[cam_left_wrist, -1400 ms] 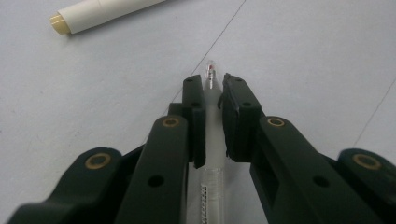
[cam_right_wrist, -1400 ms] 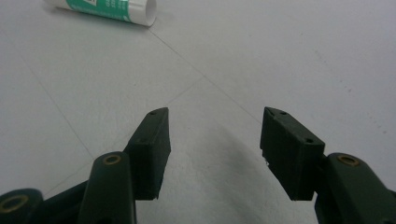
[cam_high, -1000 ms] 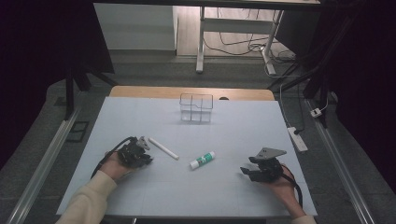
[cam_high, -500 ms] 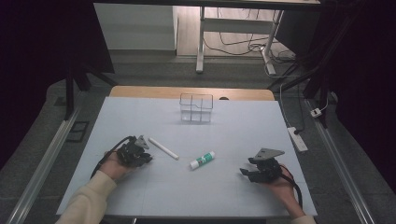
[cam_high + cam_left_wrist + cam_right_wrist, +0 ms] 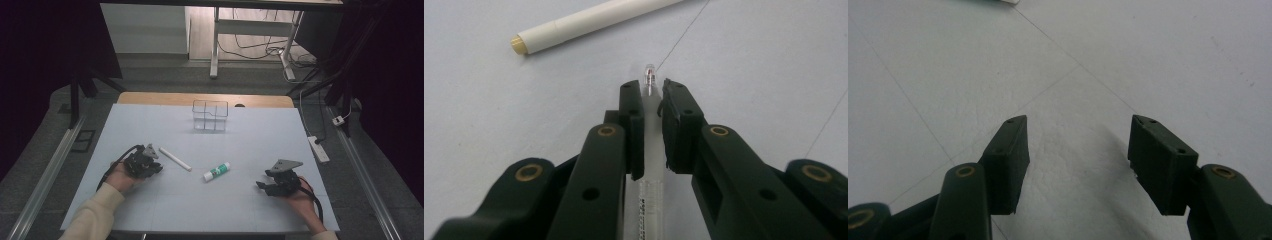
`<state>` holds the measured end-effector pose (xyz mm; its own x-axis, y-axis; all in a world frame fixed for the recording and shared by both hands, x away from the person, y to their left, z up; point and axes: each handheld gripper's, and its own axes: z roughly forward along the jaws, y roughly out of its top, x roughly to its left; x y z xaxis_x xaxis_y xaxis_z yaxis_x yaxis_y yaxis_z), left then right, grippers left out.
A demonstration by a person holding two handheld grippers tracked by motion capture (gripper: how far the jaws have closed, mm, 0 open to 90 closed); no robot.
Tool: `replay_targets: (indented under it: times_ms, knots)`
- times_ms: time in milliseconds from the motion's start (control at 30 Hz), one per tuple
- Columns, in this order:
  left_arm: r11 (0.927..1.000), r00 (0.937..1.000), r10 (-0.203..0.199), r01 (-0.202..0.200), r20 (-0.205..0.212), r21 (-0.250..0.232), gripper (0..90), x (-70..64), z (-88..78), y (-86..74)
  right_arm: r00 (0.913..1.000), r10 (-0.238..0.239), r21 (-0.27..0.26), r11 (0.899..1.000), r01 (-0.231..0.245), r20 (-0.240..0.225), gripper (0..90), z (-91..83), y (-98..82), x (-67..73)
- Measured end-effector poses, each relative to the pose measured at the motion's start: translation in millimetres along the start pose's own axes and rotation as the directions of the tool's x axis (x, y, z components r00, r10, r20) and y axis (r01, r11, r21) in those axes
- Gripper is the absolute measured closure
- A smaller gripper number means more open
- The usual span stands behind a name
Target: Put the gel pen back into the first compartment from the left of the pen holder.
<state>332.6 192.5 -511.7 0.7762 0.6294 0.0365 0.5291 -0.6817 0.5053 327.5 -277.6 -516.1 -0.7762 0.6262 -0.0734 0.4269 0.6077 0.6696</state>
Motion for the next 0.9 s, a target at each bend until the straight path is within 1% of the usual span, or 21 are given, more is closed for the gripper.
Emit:
replay_targets:
  times_ms: [300,900]
  knots:
    - [0.9999,0.9999,-0.001,0.001,-0.011,-0.012,79.7,0.6,-3.3,0.1,1.0,-0.005,0.001,1.0,0.005,-0.003,40.6,0.2,0.0,0.3]
    - [0.9997,0.9998,-0.009,0.009,-0.016,-0.021,79.7,3.6,-6.6,-1.1,1.0,-0.005,0.009,1.0,0.005,-0.005,40.5,1.5,-0.4,0.9]
